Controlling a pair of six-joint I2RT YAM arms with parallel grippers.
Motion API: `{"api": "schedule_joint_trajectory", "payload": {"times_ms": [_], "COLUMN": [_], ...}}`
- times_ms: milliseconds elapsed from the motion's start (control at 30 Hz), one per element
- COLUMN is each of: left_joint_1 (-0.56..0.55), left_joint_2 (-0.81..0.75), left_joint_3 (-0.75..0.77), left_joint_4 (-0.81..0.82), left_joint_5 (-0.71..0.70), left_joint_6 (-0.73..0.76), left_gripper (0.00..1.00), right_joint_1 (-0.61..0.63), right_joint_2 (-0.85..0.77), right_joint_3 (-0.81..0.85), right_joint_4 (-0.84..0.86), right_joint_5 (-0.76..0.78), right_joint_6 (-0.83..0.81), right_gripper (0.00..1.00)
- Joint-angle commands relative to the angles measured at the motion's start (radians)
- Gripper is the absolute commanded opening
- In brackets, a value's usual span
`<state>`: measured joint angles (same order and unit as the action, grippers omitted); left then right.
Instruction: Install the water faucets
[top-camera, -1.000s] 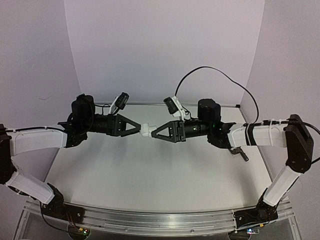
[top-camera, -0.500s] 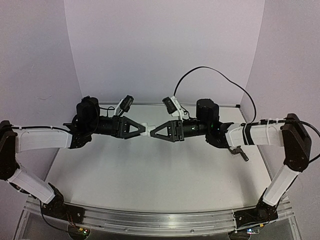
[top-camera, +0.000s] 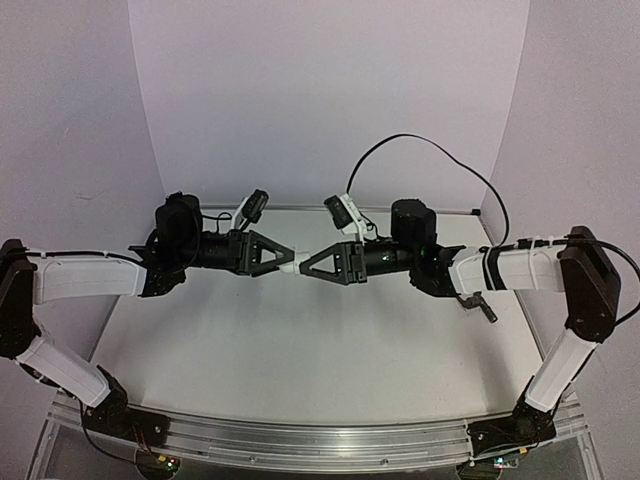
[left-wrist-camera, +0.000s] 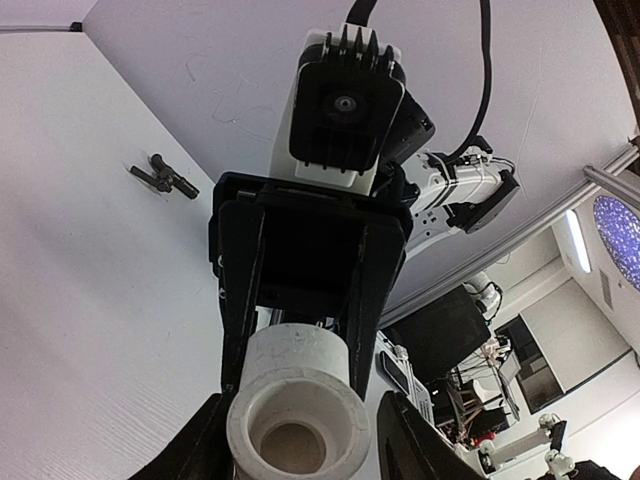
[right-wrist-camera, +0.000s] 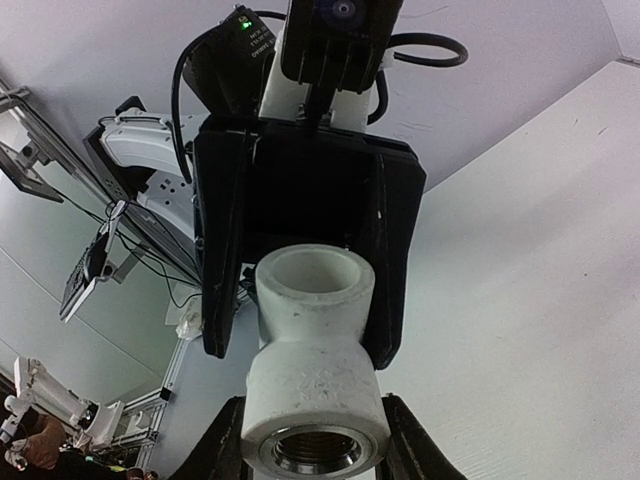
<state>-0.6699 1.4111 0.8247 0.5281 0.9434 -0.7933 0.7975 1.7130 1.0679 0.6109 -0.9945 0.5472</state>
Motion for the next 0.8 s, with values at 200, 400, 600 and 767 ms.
{"api": "schedule_joint_trajectory", "payload": {"times_ms": [200, 400, 600, 767], "left_joint_1": [-0.018, -0.022, -0.009, 0.005], "left_joint_2": [-0.001, -0.036, -0.179, -0.217], "left_joint_3": [0.067, 0.064, 0.150, 0.326], "left_joint_4": [-0.022, -0.064, -0.501, -0.873], "left_joint_5": [-0.016, -0.031, -0.443, -0.872], "left_joint_6": [0.049, 0.105, 0.355, 0.493], "left_gripper": [0.43, 0.07, 0.00, 0.00], "right_joint_1": [0.009, 0.006, -0.051, -0.210], "right_joint_2": [0.010, 0.010, -0.076, -0.206], "right_joint_3": [0.049, 0.056, -0.031, -0.129], "right_joint_4": [0.040, 0.013, -0.065, -0.310], "right_joint_5": [0.042, 0.065, 0.158, 0.333], "right_joint_6": [0.005, -0.003, -0.033, -0.096], "right_gripper": [0.00, 0.16, 0.72, 0.78]}}
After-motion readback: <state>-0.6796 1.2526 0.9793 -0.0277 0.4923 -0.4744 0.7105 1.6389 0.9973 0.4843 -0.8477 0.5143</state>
